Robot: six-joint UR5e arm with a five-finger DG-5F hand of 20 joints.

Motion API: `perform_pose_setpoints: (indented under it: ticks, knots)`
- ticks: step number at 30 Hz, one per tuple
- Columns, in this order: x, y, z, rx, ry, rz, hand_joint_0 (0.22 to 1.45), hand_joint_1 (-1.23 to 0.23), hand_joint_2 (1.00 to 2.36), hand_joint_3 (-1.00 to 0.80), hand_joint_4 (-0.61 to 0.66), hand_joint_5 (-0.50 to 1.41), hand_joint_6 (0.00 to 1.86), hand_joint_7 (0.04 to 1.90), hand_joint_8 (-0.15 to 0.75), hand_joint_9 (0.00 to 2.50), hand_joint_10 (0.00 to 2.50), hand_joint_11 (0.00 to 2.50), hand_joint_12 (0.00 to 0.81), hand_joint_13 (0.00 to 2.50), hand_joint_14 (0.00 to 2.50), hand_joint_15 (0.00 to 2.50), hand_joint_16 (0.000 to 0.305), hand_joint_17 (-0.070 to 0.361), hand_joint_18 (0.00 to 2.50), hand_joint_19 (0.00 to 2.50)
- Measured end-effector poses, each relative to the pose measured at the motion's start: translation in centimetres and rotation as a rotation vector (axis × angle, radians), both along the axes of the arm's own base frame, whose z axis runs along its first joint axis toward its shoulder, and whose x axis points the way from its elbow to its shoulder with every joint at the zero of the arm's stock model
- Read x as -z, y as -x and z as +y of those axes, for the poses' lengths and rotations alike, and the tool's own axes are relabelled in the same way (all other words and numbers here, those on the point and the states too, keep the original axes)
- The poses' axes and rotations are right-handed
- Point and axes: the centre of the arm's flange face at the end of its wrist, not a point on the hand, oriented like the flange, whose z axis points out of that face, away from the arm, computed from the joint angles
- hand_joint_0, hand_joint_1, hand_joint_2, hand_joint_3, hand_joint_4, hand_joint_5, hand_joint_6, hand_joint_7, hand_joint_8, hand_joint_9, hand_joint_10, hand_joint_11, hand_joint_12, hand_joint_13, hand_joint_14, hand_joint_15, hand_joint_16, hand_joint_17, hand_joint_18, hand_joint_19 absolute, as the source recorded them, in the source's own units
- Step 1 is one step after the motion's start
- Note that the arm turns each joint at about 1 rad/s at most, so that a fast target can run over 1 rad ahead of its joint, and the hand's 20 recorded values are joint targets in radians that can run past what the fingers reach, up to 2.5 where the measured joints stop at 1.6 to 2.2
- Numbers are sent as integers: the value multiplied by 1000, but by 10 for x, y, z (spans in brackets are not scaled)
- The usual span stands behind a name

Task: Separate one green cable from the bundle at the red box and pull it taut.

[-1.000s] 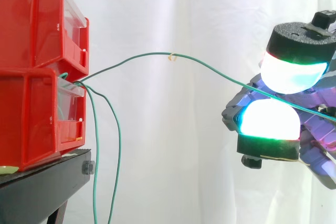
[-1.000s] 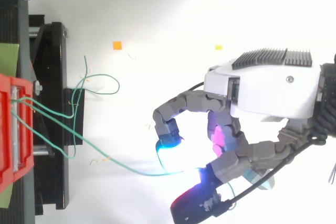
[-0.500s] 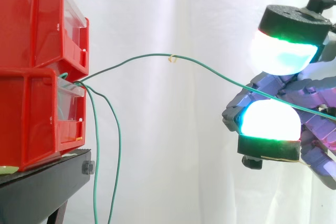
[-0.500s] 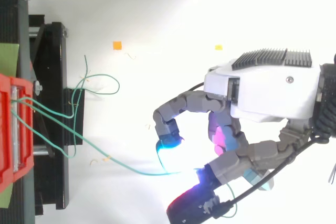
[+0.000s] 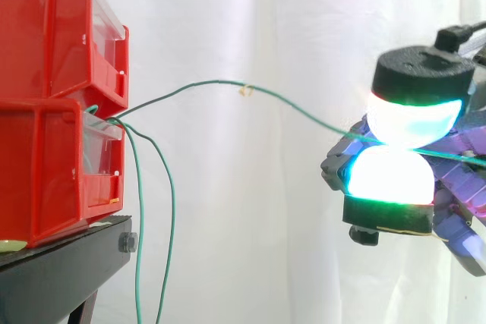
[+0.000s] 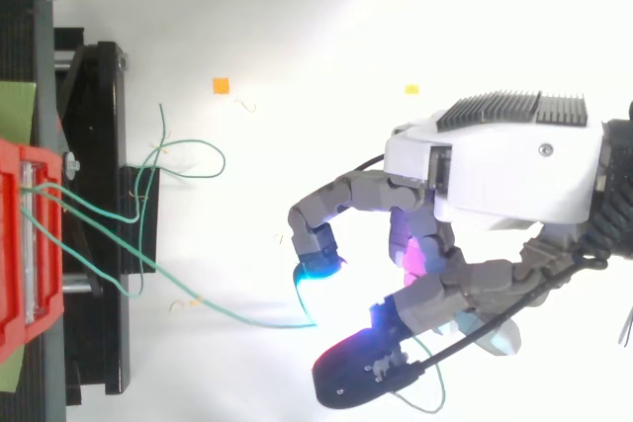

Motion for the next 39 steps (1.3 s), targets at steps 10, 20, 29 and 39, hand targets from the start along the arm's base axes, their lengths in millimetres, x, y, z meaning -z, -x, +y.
perform_pose_setpoints:
  ticks: [10, 20, 29, 39]
  knots:
    - [0, 0, 0, 1, 0, 0, 738, -753, 1013, -336, 80, 131, 503, 1312, 155, 1991, 26, 732, 327, 1425, 25, 808, 37, 84, 893, 648]
    - [0, 0, 0, 3, -3, 1, 751, -762, 1016, -278, 113, 133, 504, 1340, 141, 1939, 22, 671, 317, 1391, 25, 802, 35, 78, 899, 651]
    - [0, 0, 0, 5, -14, 1, 747, -766, 1018, -217, 109, 134, 504, 1348, 132, 1908, 21, 626, 317, 1390, 26, 799, 34, 78, 897, 650]
    - [-2, 3, 2, -31, -42, 18, 745, -767, 1018, -211, 102, 135, 504, 1344, 143, 1917, 23, 636, 315, 1402, 27, 803, 34, 77, 899, 650]
